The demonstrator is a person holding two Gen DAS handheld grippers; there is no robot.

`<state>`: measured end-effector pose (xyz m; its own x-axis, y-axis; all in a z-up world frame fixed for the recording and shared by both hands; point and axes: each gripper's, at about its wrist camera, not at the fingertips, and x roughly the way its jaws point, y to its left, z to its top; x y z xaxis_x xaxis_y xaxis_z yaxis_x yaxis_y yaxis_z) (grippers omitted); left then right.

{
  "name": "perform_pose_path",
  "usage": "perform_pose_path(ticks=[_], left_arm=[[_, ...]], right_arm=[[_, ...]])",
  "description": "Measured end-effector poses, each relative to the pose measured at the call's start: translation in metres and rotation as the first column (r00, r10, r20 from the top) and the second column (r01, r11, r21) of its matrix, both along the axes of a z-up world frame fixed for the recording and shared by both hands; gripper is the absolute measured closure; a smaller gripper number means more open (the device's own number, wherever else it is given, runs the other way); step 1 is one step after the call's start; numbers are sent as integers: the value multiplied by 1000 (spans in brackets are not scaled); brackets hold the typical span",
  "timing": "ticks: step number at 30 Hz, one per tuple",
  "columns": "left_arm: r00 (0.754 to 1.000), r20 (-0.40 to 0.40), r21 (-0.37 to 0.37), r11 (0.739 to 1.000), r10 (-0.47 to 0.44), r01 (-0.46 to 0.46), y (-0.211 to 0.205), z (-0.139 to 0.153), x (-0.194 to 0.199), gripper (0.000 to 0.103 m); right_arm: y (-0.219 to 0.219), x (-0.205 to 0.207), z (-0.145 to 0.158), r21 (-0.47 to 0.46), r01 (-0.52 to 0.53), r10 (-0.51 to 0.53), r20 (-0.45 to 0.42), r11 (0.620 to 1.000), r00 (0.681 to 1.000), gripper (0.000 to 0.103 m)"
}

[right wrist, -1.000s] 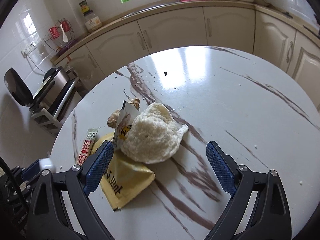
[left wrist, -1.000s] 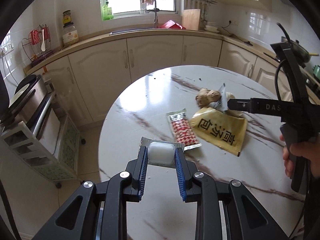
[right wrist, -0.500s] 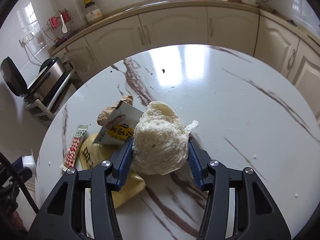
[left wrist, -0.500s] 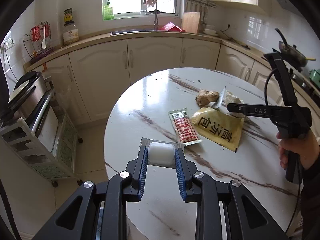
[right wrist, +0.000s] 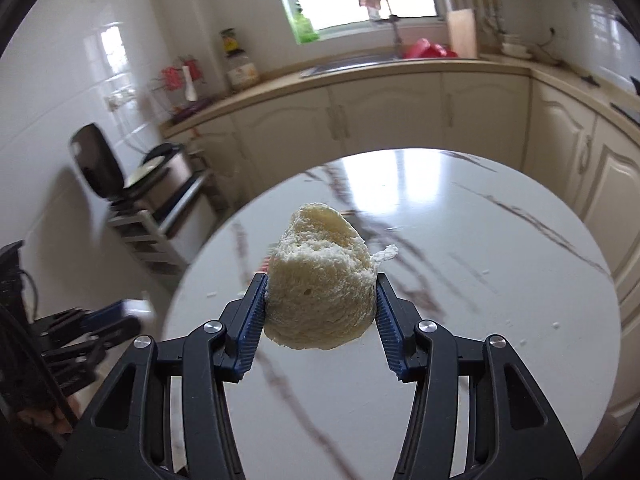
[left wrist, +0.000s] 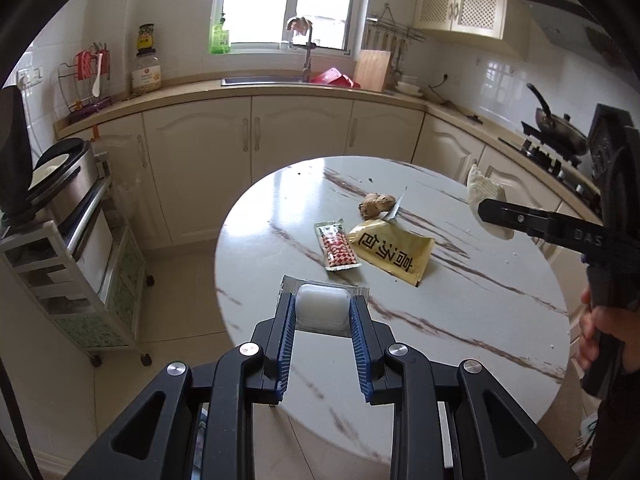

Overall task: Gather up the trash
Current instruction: 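Carry the sachet and bun over the blue bin and open the left tool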

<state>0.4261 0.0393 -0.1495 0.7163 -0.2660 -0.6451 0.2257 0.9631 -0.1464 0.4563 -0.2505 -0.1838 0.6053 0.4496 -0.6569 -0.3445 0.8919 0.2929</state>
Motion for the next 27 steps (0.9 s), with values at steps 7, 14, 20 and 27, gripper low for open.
perform_pose_path(ticks=[7,14,20,27], left_arm=[[996,-6,-27,996,86,-87,75,-10,-64,80],[969,-106,-21,973,224,-228,167,-58,-106,80],[923,-227,-15,947,310,-322,226,-111,-110,80],[869,-360,24,934,341,-356,264,-162,-81,77]], right_arm=[[102,-56,11,54,-204,204,13,977,979,54],[225,-88,-31,95,-374,380,-58,923,923,54],[293,-85,-91,77,-443,449,-157,893,879,54],[346,-69,-161,10,-473,459,-261,881,849,54]])
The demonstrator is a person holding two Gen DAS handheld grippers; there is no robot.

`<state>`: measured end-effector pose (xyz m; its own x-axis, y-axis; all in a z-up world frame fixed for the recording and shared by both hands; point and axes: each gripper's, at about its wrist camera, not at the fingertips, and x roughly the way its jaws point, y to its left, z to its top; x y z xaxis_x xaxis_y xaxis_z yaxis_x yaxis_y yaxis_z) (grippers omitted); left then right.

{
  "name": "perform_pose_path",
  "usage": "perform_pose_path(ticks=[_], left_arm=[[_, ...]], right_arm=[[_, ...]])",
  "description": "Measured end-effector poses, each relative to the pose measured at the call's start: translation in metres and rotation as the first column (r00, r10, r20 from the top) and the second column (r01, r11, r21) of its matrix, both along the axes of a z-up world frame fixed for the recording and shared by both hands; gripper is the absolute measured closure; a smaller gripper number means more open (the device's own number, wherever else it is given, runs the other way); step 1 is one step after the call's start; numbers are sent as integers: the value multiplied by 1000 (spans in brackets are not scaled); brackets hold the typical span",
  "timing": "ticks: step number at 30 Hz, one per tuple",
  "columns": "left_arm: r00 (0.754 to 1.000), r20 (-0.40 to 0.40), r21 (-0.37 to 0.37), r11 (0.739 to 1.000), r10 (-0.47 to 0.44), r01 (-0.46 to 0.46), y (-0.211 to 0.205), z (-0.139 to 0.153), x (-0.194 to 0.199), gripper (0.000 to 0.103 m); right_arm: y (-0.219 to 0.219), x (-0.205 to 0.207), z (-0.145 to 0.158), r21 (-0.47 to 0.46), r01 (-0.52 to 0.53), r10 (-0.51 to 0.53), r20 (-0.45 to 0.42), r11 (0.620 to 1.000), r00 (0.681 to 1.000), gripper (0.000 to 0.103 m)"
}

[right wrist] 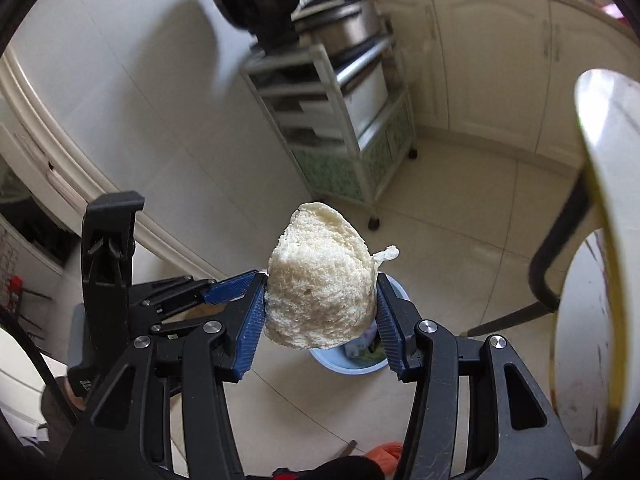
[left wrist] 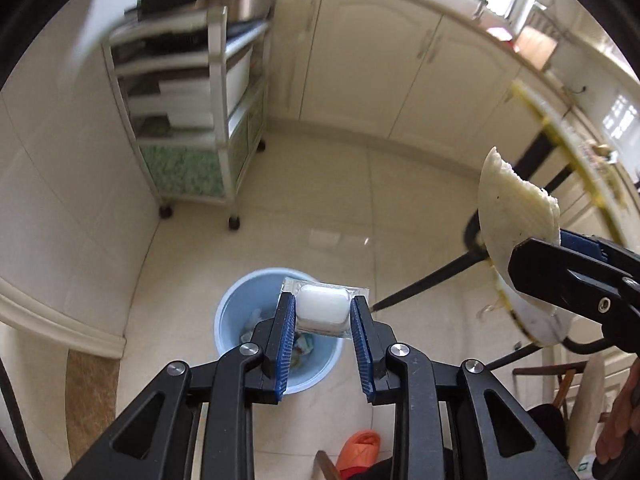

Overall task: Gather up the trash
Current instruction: 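Carry the sachet and bun over the blue bin and open the left tool, then open the right tool to drop the bun into the bin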

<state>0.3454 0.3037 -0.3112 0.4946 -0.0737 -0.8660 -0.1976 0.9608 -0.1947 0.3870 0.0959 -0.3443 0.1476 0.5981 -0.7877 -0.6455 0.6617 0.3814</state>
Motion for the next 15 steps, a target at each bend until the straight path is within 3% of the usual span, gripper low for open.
perform_pose_path(ticks=[1,5,10,15], left_arm=[[1000,-19,-5,1000,-2,2,4,-8,3,75],[997,-54,2,999,52,-52,17,-23,16,49],[990,-86,46,993,116,-112,35,-24,22,46],[985,-68,57,986,159,-155,30,-13,11,45]], right_arm=[[5,3,-8,-5,-3,3,-14,1000,1000,54],[20,13,-34,-29,-14,12,-53,999,999,54],[34,23,-55,-34,-13,10,-96,999,995,53],[47,26,-64,-14,-8,7,-110,1000,994,48]])
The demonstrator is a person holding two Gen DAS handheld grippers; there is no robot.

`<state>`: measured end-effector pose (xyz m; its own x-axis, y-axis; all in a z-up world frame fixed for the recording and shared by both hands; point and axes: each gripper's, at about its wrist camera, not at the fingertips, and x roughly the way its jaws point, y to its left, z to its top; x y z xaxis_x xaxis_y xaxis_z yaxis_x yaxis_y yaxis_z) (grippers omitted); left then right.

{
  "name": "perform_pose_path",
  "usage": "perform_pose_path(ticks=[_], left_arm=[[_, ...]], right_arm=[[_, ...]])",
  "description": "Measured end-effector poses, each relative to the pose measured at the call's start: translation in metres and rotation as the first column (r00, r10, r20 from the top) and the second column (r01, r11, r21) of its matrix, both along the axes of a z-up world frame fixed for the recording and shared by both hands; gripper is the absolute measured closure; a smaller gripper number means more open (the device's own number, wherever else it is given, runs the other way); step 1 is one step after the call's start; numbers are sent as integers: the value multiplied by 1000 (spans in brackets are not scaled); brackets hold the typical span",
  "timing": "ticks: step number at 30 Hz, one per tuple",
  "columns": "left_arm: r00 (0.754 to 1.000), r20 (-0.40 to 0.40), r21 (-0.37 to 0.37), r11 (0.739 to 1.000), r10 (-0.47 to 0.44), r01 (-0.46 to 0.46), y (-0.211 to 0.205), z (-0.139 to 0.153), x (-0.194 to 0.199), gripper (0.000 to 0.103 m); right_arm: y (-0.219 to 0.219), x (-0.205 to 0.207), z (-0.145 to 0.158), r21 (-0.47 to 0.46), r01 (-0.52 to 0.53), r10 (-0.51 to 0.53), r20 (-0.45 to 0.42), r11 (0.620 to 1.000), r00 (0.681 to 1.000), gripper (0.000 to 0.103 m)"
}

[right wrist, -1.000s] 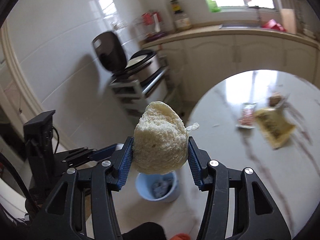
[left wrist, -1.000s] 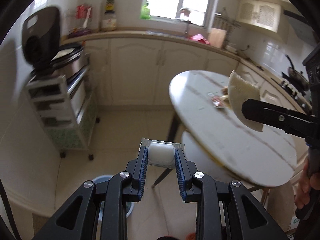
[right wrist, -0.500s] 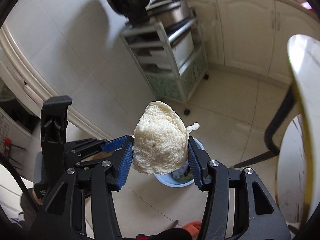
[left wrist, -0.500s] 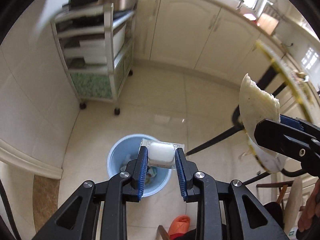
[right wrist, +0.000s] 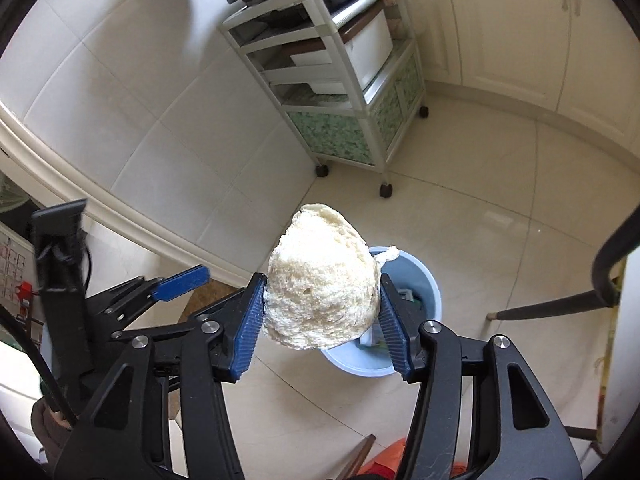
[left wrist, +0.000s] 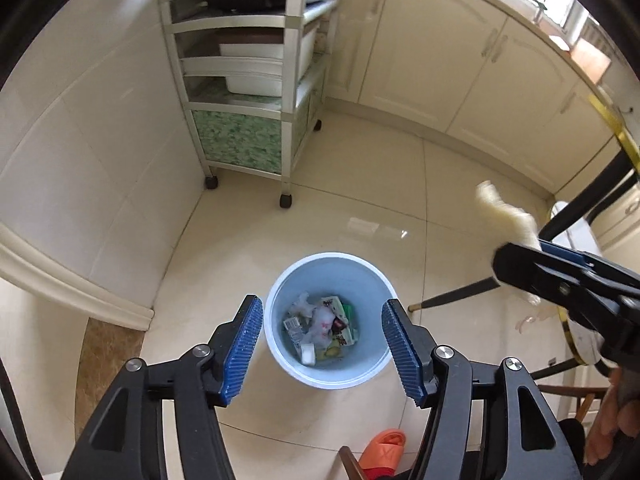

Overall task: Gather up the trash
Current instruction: 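Open the right tool to drop the bun into the bin, then move both open tools back over the remaining trash on the table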

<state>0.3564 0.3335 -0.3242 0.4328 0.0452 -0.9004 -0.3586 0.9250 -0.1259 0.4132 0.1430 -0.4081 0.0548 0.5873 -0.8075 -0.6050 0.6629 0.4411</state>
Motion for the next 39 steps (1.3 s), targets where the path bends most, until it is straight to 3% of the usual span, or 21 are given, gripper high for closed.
perform_pose_path(ticks=[2,3,7,14,22,29,33,37,39], left_arm=[[1000,4,5,1000,9,-9,-2,4,-5,44],[1000,8,9,1000,17,-17,-4,7,-7,44],[999,45,15,999,27,-28,-11,26,-19,45],[987,160,54,998,-29,21,-51,80,-46,43],[937,307,127,983,-169,136,-137,155,-65,34],[865,335,225,923,-373,311,-246,191,-55,26],[818,332,228,881,-470,414,-305,197,-29,23],[807,301,231,860,-508,455,-348,194,10,23],[814,269,236,855,-515,463,-366,188,40,23]], right_arm=[[2,1,0,6,5,-5,-7,1000,1000,30],[1,1,1,-3,17,-17,-3,1000,1000,28],[-11,-1,22,10,43,-43,24,999,999,27],[-59,-16,108,40,122,-128,209,992,970,14],[-155,-37,192,123,224,-253,344,967,904,10],[-268,-40,228,124,370,-386,423,921,820,8],[-340,-34,235,114,477,-476,427,872,768,3],[-399,-24,233,79,560,-535,430,825,728,3],[-420,-18,231,66,581,-550,425,811,719,3]])
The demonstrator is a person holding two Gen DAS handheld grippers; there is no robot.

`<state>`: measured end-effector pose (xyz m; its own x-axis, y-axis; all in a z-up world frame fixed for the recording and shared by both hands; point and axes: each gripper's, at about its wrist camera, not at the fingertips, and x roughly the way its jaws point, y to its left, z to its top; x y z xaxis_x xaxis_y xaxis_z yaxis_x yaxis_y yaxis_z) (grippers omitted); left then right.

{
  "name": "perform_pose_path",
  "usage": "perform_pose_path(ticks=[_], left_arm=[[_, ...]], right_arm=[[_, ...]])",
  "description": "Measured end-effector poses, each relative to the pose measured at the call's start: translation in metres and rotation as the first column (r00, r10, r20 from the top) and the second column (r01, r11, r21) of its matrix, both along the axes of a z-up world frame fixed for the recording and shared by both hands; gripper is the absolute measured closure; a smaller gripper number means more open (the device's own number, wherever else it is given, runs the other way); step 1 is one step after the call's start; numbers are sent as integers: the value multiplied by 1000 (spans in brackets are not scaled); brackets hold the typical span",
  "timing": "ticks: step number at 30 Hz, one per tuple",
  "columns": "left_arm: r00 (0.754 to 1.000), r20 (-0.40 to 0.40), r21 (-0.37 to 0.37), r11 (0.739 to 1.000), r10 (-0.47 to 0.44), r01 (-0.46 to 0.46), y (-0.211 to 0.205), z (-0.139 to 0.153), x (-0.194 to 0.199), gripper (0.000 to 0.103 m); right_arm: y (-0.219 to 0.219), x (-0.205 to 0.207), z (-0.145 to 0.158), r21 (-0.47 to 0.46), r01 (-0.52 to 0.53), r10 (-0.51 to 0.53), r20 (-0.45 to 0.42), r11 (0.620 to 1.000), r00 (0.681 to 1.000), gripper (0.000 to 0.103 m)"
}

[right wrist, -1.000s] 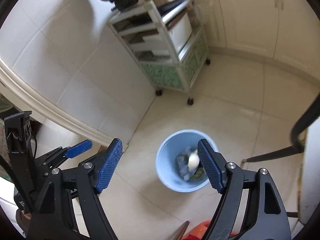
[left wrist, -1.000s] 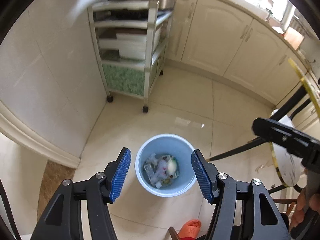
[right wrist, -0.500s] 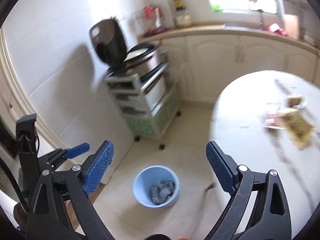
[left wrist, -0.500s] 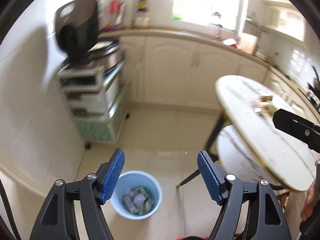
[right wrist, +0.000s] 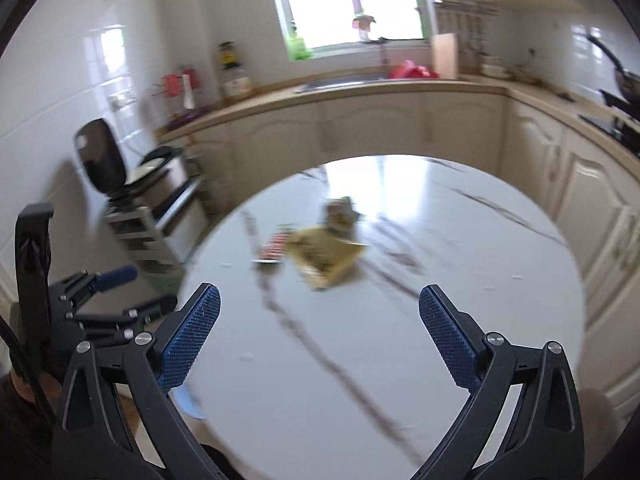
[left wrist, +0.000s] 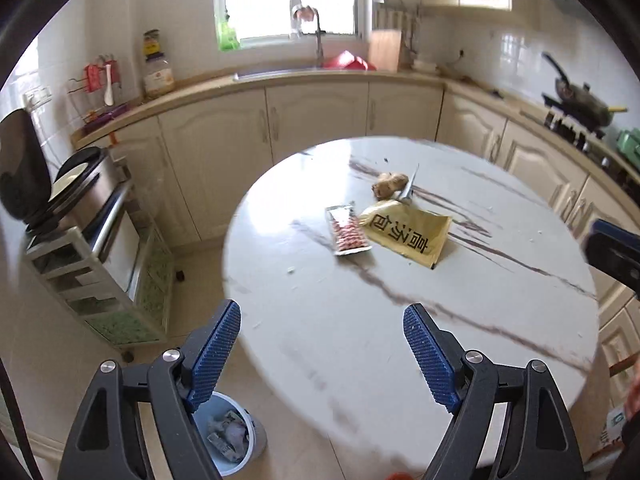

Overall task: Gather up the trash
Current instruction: 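Move both open tools back over the remaining trash on the table, then grasp red-and-white ketchup packet with left tool while right tool grasps silver foil packet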

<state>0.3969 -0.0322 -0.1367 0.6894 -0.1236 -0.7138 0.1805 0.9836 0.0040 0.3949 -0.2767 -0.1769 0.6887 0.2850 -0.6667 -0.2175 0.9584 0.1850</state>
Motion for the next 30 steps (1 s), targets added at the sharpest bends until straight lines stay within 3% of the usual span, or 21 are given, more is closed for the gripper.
perform_pose_path(ticks=[5,10,13,20,22,24,30], left_arm=[[999,-52,95,995,1,4,-35,-27,75,24],[994,-108,84,996,17,-8,-40,-51,140,27],[992,-126,106,994,32,-18,-42,-64,168,39],[991,-131,82,997,25,-14,-42,-88,209,46],[992,-129,51,999,-1,7,-39,-91,213,56],[989,-141,-3,999,-43,43,-35,-93,217,72],[988,-120,-28,995,-94,92,-26,-97,219,81]], right_arm=[[-35,22,-17,-6,33,-33,-43,999,999,3],[-54,43,-37,-5,40,-40,-81,999,996,3],[-56,51,-46,-13,35,-36,-90,999,995,3],[-42,84,-48,-21,-7,4,-108,1000,994,3],[-33,95,-47,-26,-15,12,-114,1000,993,3],[-22,107,-48,-21,-27,24,-119,999,993,3],[16,143,-55,15,-50,51,-144,999,988,3]])
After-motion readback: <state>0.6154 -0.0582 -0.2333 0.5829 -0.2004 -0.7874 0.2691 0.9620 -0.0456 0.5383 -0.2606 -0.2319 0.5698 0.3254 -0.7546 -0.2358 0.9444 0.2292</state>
